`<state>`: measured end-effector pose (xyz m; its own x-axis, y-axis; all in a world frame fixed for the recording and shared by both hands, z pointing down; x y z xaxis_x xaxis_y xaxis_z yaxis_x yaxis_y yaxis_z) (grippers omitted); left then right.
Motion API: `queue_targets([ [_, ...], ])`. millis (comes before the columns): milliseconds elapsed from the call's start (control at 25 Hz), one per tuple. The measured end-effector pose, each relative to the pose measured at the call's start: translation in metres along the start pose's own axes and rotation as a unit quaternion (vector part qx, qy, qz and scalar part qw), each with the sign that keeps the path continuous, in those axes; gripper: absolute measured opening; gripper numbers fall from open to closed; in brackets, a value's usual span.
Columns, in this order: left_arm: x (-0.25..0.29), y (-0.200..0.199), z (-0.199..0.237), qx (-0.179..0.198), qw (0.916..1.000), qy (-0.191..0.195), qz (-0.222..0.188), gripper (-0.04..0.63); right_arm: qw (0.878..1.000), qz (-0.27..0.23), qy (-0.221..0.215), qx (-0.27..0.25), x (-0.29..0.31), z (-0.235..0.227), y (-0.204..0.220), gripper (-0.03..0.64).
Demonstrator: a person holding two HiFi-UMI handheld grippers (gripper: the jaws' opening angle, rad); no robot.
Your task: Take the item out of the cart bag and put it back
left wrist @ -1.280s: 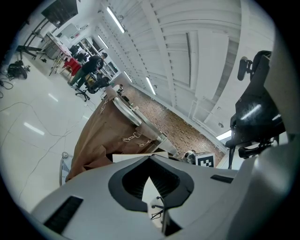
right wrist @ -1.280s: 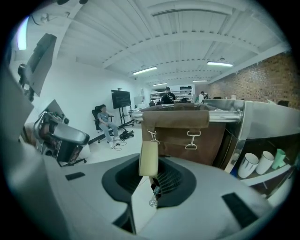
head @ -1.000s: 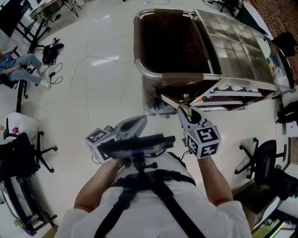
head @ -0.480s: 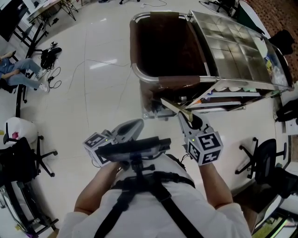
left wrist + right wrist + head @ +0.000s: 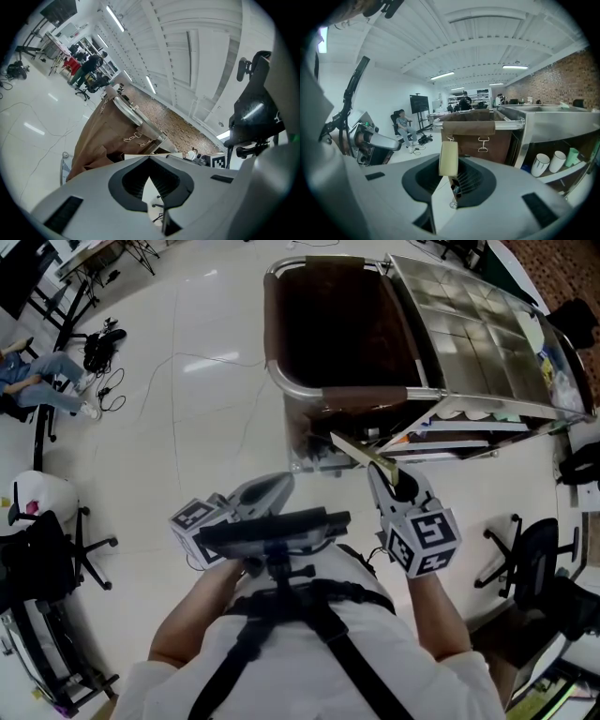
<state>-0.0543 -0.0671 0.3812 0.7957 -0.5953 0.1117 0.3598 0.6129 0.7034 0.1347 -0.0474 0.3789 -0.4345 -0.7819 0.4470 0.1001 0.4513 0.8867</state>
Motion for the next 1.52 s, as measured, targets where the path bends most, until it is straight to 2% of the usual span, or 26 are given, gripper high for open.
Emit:
queue_targets([
  [160, -0.001, 0.003, 0.003, 0.002, 1.0, 0.001, 0.009, 0.0, 1.0, -0.005, 0.0, -0.003, -0.002, 0.001, -0.005, 0.075],
  [320, 0.002, -0.002, 0.0, 0.0, 1.0, -0.003, -0.005, 0.0, 1.0, -0.009, -0.001, -0.003, -0.004, 0.002, -0.007, 0.075],
  [560, -0.001, 0.0, 0.002, 0.005, 1.0, 0.0, 0.007, 0.0, 1.0, -0.015, -0.002, -0.004, -0.012, 0.003, -0.013, 0.075],
  [720, 0.0, -0.006, -0.001, 0.003, 1.0, -0.004, -0.008, 0.0, 1.0, -0.025, -0.003, -0.004, -0.024, 0.003, -0.022, 0.075],
  [1040, -0.008, -0.016, -0.007, 0.031, 0.9993, -0.01, -0.019, 0.0, 0.999, -0.04, 0.007, -0.002, -0.048, 0.001, -0.035, 0.075],
  [1520, -0.016, -0.014, -0.012, 0.033, 0.9992, -0.011, -0.019, 0.0, 0.999, -0.039, 0.017, -0.009, -0.063, 0.001, -0.038, 0.075],
])
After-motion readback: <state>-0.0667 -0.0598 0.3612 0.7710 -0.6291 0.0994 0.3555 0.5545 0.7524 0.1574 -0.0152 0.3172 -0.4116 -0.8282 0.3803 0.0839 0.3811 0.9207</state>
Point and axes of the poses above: the fingertips, and each gripper's own axes: x forward along the fingers, z to its left, y out of its underside, the point moved 3 cm from there along -x, backward along the fingers, and after that the axes turned 3 degrees about -y, right-handed, at the moved point
